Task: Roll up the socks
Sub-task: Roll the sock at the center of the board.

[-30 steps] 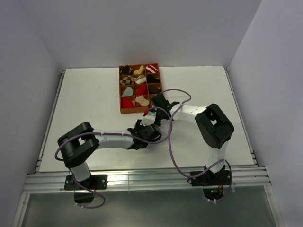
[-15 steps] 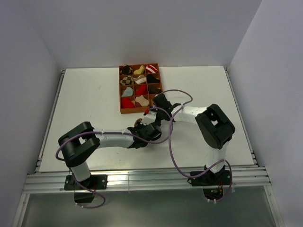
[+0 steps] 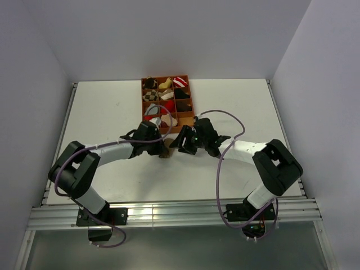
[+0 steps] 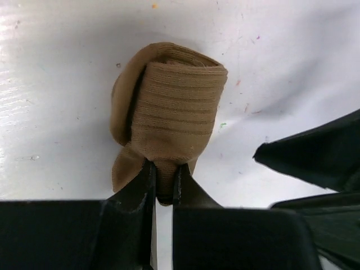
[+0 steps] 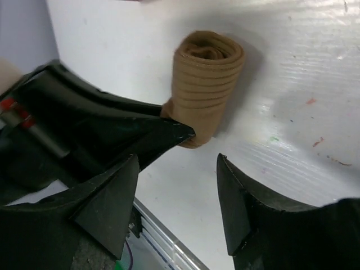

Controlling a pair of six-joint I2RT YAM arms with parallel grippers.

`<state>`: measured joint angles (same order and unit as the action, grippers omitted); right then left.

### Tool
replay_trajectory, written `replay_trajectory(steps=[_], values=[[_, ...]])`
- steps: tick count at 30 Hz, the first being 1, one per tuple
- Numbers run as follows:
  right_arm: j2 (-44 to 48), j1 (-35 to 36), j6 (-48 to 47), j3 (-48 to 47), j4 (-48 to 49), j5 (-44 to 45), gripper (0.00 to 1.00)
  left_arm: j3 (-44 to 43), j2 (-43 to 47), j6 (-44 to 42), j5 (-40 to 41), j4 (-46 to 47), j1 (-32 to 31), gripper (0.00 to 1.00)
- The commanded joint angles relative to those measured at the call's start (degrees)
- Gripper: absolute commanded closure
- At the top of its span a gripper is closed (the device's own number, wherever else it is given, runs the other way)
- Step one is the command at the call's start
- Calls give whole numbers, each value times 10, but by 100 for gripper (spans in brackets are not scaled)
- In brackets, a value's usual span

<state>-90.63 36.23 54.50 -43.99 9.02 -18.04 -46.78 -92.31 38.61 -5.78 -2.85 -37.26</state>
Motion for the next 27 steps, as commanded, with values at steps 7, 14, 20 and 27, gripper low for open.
replay_trajectory(steps=[7, 14, 20, 27], values=[[-7, 2, 1, 2, 68, 27, 31, 73, -30, 108, -252, 61, 118, 99], [-62, 7, -30, -24, 79, 44, 30, 101, -22, 173, -279, 112, 152, 99], [-111, 24, -33, -52, 97, 35, 30, 105, -31, 190, -288, 123, 168, 99], [-155, 37, -48, -95, 91, 18, 34, 145, -38, 230, -293, 160, 193, 99]])
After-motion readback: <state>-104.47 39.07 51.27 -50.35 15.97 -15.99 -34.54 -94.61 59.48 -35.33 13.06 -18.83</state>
